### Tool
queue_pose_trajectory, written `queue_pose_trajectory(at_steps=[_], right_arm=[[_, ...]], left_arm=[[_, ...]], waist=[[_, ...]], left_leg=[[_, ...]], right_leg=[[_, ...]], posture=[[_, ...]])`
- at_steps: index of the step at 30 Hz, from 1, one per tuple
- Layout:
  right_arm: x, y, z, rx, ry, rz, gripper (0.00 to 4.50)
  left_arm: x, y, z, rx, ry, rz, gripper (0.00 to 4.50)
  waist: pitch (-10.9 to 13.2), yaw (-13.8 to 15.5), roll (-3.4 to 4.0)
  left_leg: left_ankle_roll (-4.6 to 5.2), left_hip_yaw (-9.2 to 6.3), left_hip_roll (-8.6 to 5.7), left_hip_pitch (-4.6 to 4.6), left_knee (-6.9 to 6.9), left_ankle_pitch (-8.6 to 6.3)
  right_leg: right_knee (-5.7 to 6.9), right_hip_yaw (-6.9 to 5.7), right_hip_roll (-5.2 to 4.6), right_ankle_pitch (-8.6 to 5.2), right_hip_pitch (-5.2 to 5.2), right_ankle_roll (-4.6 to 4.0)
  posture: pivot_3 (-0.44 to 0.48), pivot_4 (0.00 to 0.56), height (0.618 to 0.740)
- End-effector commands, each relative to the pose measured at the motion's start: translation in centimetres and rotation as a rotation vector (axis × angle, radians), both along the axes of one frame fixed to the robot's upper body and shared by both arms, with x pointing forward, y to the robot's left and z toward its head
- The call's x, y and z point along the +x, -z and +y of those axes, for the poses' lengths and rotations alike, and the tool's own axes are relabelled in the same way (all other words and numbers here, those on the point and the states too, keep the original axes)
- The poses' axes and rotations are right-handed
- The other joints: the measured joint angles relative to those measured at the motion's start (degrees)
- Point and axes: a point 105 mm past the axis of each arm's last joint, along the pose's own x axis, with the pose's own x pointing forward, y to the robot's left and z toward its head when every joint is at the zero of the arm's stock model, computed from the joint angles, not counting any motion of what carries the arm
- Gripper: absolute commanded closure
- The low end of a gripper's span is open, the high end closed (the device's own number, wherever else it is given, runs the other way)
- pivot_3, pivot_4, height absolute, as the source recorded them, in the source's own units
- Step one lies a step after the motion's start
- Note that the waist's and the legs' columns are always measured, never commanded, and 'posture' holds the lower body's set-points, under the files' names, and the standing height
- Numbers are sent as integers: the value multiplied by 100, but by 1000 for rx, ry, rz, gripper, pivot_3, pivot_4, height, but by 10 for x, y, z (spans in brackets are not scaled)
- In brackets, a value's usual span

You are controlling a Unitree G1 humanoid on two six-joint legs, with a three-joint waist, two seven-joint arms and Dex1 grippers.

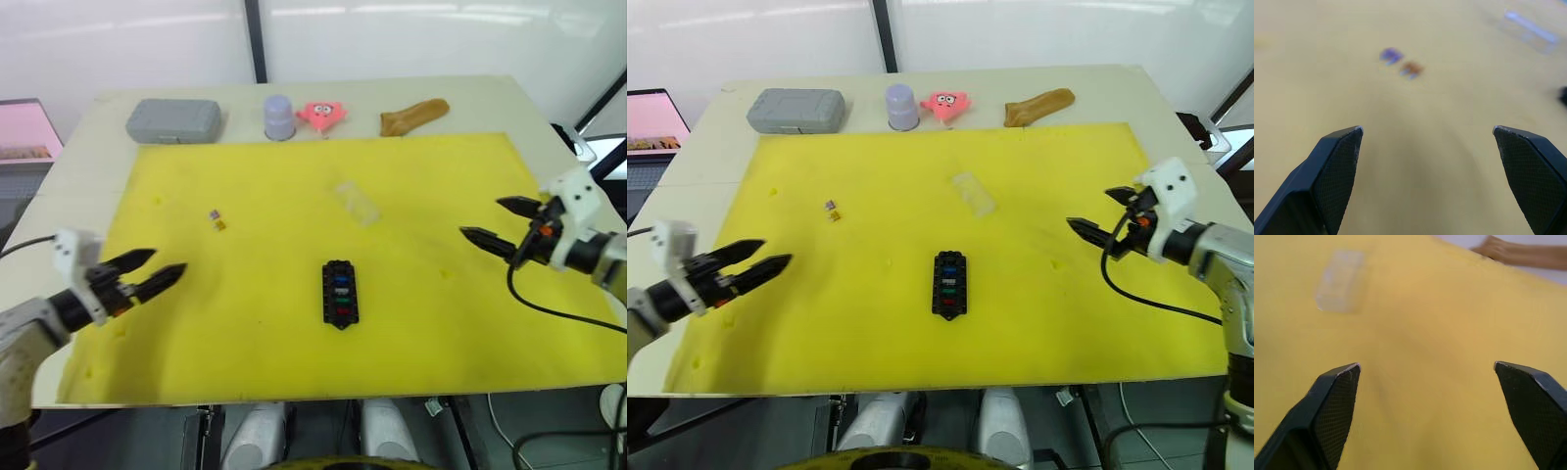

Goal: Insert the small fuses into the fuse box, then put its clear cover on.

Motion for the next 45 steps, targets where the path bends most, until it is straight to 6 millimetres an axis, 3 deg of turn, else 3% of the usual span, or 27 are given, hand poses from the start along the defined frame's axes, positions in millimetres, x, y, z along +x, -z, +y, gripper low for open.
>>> queue_pose_trajectory(at_steps=[1,4,7,10,13,17,20,22,27,38,45], right_arm=[[0,-20,-2,-24,8,-93,69],[6,-23,9,5,-4,-130,69],[7,-30,40,34,-96,-159,69],[7,-37,69,70,-186,-164,69],[3,-40,94,83,-290,-150,69],[-4,-42,116,95,-393,-136,69],[-19,-44,162,151,-535,-146,69],[-23,-44,179,156,-561,-159,69],[-23,-44,184,135,-608,-166,69],[-11,-42,200,65,-645,-194,69],[-7,-38,194,42,-628,-195,69]], left_arm=[[-10,-20,17,-63,-51,-21,0],[-17,-32,18,-189,-38,-12,0],[0,-43,23,-310,-106,-16,0],[16,-51,0,-419,-35,33,0],[26,-48,-25,-496,64,149,0],[35,-43,-42,-581,134,257,0],[48,-42,-40,-707,167,354,0],[57,-38,-35,-745,141,398,0],[73,-29,-48,-791,148,444,0],[98,-16,-47,-871,87,454,0],[98,-3,-48,-876,79,466,0]], waist=[[0,5,0],[1,-23,1],[1,8,4],[1,-2,3],[0,-15,3],[0,-54,3],[-1,-55,0],[-1,-79,-1],[-4,-30,-6],[-6,-74,-10],[-6,-74,-10]], left_leg=[[0,0,0,1,1,0],[0,1,1,2,-2,0],[-2,-2,3,4,-1,1],[-3,-2,2,3,2,2],[1,-3,-2,3,2,-1],[1,-4,-1,3,-2,-1],[-2,-4,2,4,1,1],[-3,-1,1,5,1,1],[-1,-4,-18,2,3,0],[-5,-1,-11,2,2,2],[-5,-1,-11,1,3,3]], right_leg=[[0,0,0,0,1,0],[0,2,0,0,0,0],[1,2,1,0,0,0],[2,2,0,0,2,0],[2,3,-3,0,2,0],[9,3,0,0,-5,0],[15,3,5,0,-8,0],[33,6,4,0,-17,0],[36,6,-10,2,-19,-3],[40,4,-5,2,-29,-3],[40,4,-5,2,-28,-3]], posture=[[0,150,740],[0,150,740],[0,150,740],[0,150,740],[0,150,740],[0,150,740],[0,150,740],[0,150,740],[0,150,740],[0,150,740],[0,150,740]])
